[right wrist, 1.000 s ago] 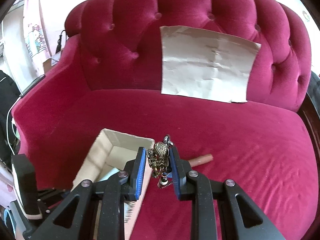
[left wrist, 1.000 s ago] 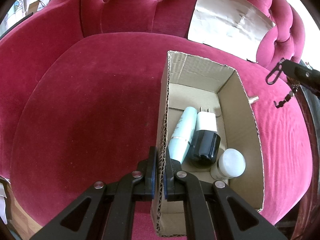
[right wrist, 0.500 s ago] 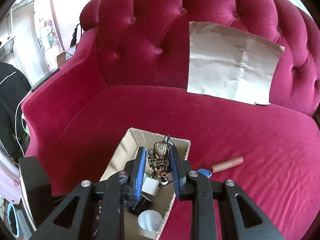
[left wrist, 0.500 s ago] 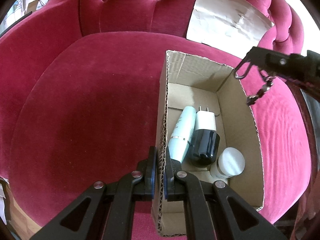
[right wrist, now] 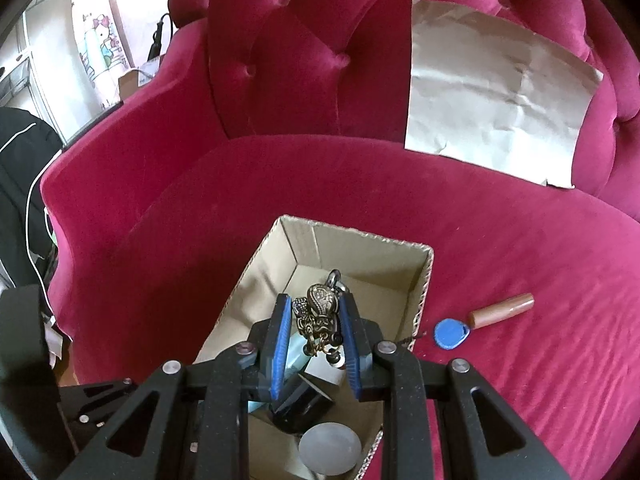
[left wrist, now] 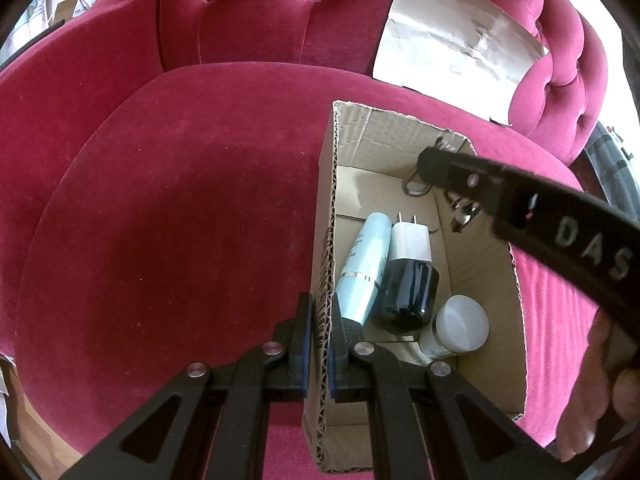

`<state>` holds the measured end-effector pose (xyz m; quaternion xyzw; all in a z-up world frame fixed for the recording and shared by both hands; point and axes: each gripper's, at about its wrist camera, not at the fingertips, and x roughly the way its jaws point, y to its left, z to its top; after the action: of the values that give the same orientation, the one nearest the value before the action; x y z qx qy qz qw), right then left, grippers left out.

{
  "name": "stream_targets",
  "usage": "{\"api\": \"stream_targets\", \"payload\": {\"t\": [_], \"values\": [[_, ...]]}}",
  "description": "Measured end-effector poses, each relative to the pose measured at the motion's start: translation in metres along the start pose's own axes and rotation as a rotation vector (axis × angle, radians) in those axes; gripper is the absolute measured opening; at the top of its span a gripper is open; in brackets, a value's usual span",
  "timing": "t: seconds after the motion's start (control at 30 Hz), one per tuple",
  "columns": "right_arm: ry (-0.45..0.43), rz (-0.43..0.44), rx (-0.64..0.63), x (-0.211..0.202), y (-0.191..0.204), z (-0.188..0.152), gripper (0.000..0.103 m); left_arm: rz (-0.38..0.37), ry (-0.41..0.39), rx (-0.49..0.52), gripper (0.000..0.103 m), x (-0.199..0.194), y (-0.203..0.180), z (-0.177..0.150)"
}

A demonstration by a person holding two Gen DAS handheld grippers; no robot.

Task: Organize rigid objects
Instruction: 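Carry the keychain over the box and release it with the right tool, then move the right tool back toward the brown tube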

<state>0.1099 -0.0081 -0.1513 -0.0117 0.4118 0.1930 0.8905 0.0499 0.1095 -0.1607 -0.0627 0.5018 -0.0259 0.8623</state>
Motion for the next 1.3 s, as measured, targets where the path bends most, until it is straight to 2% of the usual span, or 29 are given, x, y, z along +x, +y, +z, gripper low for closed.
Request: {"api": "stream_targets", "payload": {"t": [0.47, 0.53, 0.6, 0.67, 0.73, 0.77, 1.03, 1.3], "values": [[0.02, -0.014, 0.008, 0.008, 0.0, 0.0, 0.028, 0.001, -0.001, 0.003, 0.006, 0.0, -0.001, -0.001], [0.009, -0.028, 0.005, 0.006, 0.0, 0.001, 0.05, 0.0, 0.0, 0.004, 0.006, 0.0, -0.001, -0.001], [-0.014, -0.054, 0.005, 0.001, -0.001, 0.002, 0.06, 0.0, 0.0, 0.005, 0.006, 0.0, -0.001, -0.001], [-0.023, -0.066, 0.009, -0.001, -0.004, 0.003, 0.077, -0.001, 0.0, 0.004, 0.006, 0.0, -0.001, -0.001], [-0.026, -0.075, 0.012, -0.002, -0.006, 0.003, 0.099, 0.0, 0.0, 0.006, 0.006, 0.0, -0.001, 0.0], [-0.03, -0.085, 0.012, -0.003, -0.007, 0.004, 0.101, -0.001, 0.0, 0.005, 0.006, 0.0, -0.001, 0.0], [-0.022, -0.11, 0.014, -0.004, -0.011, 0.004, 0.103, -0.001, 0.001, 0.006, 0.006, 0.0, 0.0, 0.0], [-0.056, -0.147, 0.034, -0.02, -0.031, 0.011, 0.103, -0.002, 0.002, 0.005, 0.006, 0.0, 0.0, 0.0]]}}
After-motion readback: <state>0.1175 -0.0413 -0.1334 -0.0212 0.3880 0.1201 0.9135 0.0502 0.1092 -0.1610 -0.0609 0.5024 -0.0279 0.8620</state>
